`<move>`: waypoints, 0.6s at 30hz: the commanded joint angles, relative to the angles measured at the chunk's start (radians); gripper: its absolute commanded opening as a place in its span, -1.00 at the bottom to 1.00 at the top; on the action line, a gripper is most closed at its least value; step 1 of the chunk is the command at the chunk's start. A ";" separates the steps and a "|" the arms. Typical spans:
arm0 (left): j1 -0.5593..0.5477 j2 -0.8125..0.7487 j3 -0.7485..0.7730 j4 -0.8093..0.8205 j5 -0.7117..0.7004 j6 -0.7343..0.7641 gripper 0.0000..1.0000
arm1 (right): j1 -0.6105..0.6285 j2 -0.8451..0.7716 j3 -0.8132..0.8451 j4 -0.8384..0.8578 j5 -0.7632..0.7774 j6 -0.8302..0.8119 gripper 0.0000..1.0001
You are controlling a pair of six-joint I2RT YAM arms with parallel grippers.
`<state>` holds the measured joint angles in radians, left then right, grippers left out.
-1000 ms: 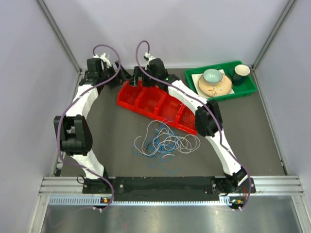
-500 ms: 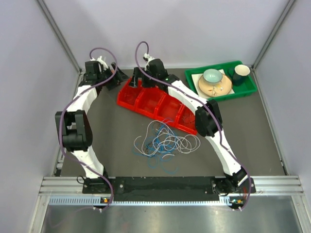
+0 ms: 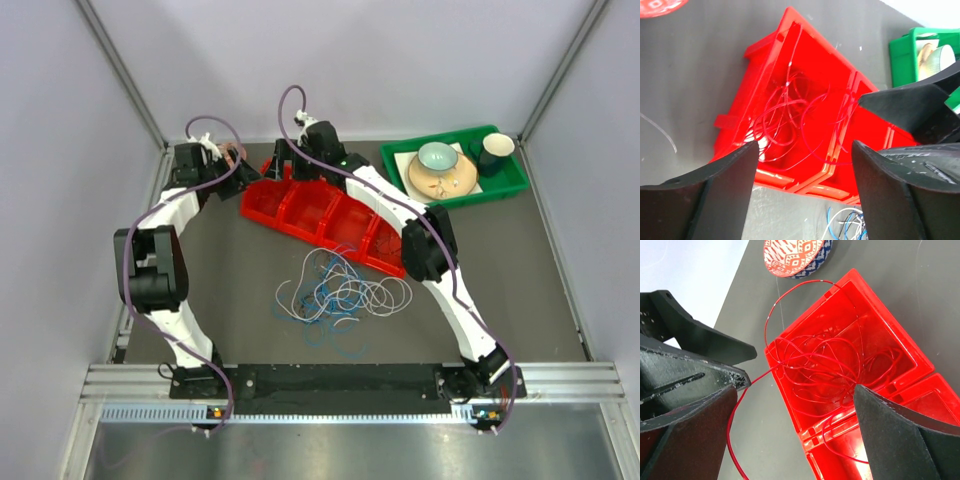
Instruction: Untangle the cables
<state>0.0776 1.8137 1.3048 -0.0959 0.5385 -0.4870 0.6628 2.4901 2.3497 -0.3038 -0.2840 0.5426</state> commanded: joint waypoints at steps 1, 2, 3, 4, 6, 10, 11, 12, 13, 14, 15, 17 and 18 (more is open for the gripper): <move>-0.001 0.030 0.043 0.088 0.038 -0.027 0.52 | -0.006 -0.037 0.016 0.029 -0.017 -0.001 0.96; -0.001 0.035 0.050 0.088 0.041 -0.028 0.48 | -0.008 -0.042 0.013 0.028 -0.017 -0.001 0.96; -0.002 0.041 0.056 0.088 0.046 -0.033 0.40 | -0.008 -0.045 0.011 0.031 -0.018 -0.001 0.96; -0.002 0.055 0.073 0.088 0.044 -0.038 0.32 | -0.008 -0.049 0.010 0.028 -0.017 -0.001 0.96; -0.002 0.068 0.086 0.088 0.043 -0.045 0.16 | -0.006 -0.062 -0.003 0.028 -0.014 -0.007 0.96; -0.009 0.093 0.134 0.087 0.029 -0.056 -0.48 | -0.009 -0.094 -0.038 0.029 -0.004 -0.023 0.96; -0.012 0.101 0.149 0.078 0.018 -0.056 -0.72 | -0.008 -0.099 -0.043 0.028 -0.004 -0.024 0.97; -0.012 0.107 0.160 0.070 0.020 -0.052 -0.87 | -0.008 -0.105 -0.052 0.028 -0.003 -0.026 0.97; -0.015 0.119 0.181 0.058 0.021 -0.047 -1.00 | -0.008 -0.115 -0.058 0.026 -0.003 -0.029 0.97; -0.018 0.125 0.189 0.039 0.024 -0.042 -1.00 | -0.009 -0.122 -0.062 0.026 -0.003 -0.032 0.97; -0.019 0.128 0.194 0.036 0.029 -0.038 -1.00 | -0.011 -0.129 -0.079 0.028 0.003 -0.038 0.97; -0.025 0.125 0.186 0.035 0.018 -0.030 -1.00 | -0.011 -0.152 -0.092 0.026 0.006 -0.043 0.97; -0.027 0.122 0.182 0.042 0.008 -0.027 -1.00 | -0.012 -0.161 -0.105 0.026 0.012 -0.049 0.97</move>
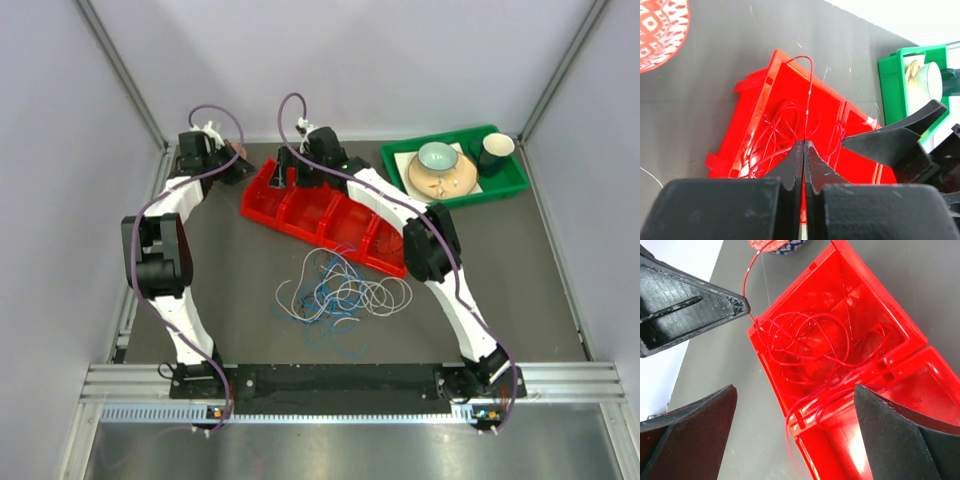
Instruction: Untangle the cables
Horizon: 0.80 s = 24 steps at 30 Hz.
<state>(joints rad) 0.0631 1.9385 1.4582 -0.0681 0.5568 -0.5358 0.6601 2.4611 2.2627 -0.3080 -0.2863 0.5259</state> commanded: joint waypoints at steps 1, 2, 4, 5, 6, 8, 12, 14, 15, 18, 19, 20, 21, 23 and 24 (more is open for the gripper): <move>-0.016 -0.004 0.018 0.016 -0.012 0.023 -1.00 | -0.011 -0.148 -0.023 0.032 0.016 -0.035 0.97; -0.019 -0.004 0.016 0.016 -0.012 0.023 -1.00 | -0.013 -0.154 -0.028 0.029 0.018 -0.038 0.98; -0.026 -0.003 0.017 -0.002 -0.024 0.040 -1.00 | -0.016 -0.168 -0.038 0.026 0.022 -0.043 0.98; -0.029 -0.003 0.016 -0.013 -0.031 0.049 -1.00 | -0.017 -0.184 -0.049 0.024 0.022 -0.046 0.98; -0.034 -0.004 0.016 -0.034 -0.049 0.068 -1.00 | -0.019 -0.194 -0.057 0.023 0.024 -0.050 0.97; -0.046 -0.010 0.008 -0.048 -0.070 0.089 -1.00 | -0.022 -0.229 -0.086 0.023 0.026 -0.052 0.97; -0.086 -0.001 0.016 -0.119 -0.133 0.143 -1.00 | -0.024 -0.318 -0.156 0.024 0.038 -0.064 0.98; -0.109 0.004 0.007 -0.125 -0.162 0.149 -1.00 | -0.024 -0.375 -0.231 0.024 0.056 -0.073 0.98; -0.118 0.005 0.002 -0.125 -0.172 0.152 -1.00 | -0.024 -0.436 -0.262 0.027 0.077 -0.079 0.98; -0.141 0.030 -0.010 -0.102 -0.215 0.137 -1.00 | -0.031 -0.598 -0.409 0.046 0.113 -0.086 0.98; -0.147 0.051 -0.003 -0.102 -0.215 0.131 -1.00 | -0.033 -0.638 -0.449 0.062 0.118 -0.087 0.97; -0.152 0.062 -0.001 -0.095 -0.219 0.128 -1.00 | -0.034 -0.680 -0.532 0.069 0.124 -0.093 0.97; -0.160 0.069 0.004 -0.091 -0.233 0.128 -1.00 | -0.034 -0.727 -0.572 0.073 0.143 -0.098 0.97; -0.184 0.100 0.008 -0.088 -0.267 0.137 -1.00 | -0.036 -0.851 -0.684 0.081 0.165 -0.107 0.97; -0.193 0.118 0.016 -0.091 -0.294 0.140 -1.00 | -0.036 -0.890 -0.721 0.079 0.188 -0.112 0.97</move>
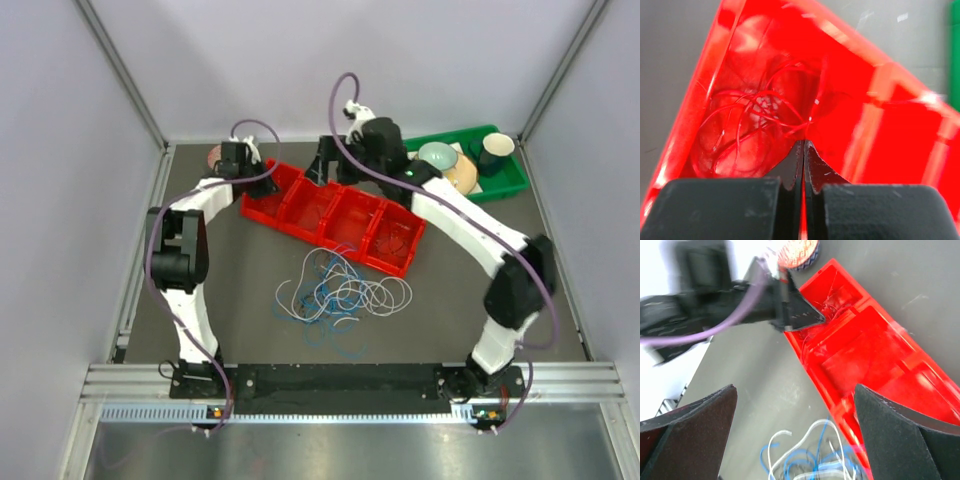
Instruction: Untangle the cables
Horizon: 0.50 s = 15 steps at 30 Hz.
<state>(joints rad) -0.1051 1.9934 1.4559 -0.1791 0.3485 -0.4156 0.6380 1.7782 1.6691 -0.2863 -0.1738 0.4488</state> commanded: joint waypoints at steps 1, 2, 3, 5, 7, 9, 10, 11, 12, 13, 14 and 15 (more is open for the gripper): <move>-0.031 0.074 0.020 0.018 -0.095 0.021 -1.00 | -0.014 -0.286 -0.161 0.059 0.089 -0.035 0.97; -0.033 0.079 0.021 0.017 -0.103 0.017 -1.00 | -0.014 -0.322 -0.227 0.059 0.102 -0.033 0.97; -0.033 0.077 0.033 -0.008 -0.103 0.005 -1.00 | -0.015 -0.356 -0.255 0.059 0.114 -0.032 0.97; -0.034 0.059 0.047 -0.037 -0.112 -0.006 -0.88 | -0.015 -0.448 -0.326 0.055 0.140 -0.030 0.97; -0.042 -0.001 0.034 -0.034 -0.135 -0.015 -0.53 | -0.015 -0.502 -0.367 0.050 0.149 -0.030 0.97; -0.054 -0.068 0.029 -0.039 -0.173 -0.003 -0.34 | -0.015 -0.559 -0.405 0.029 0.157 -0.029 0.97; -0.062 -0.083 0.031 -0.057 -0.198 0.000 -0.15 | -0.017 -0.571 -0.413 0.018 0.160 -0.028 0.97; -0.065 -0.102 0.034 -0.066 -0.206 0.004 -0.02 | -0.014 -0.588 -0.430 0.010 0.165 -0.030 0.97; -0.065 -0.129 0.038 -0.075 -0.209 0.008 0.01 | -0.017 -0.609 -0.439 0.000 0.165 -0.027 0.97; -0.067 -0.142 0.041 -0.091 -0.209 0.009 0.07 | -0.015 -0.618 -0.446 -0.005 0.166 -0.024 0.97; -0.067 -0.156 0.043 -0.097 -0.210 0.011 0.11 | -0.015 -0.626 -0.462 -0.010 0.165 -0.022 0.97; -0.070 -0.185 0.041 -0.100 -0.209 0.012 0.15 | -0.014 -0.640 -0.468 -0.016 0.163 -0.021 0.97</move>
<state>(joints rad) -0.1616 1.9484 1.4563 -0.2680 0.1707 -0.4175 0.6315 1.1839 1.2297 -0.2817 -0.0307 0.4366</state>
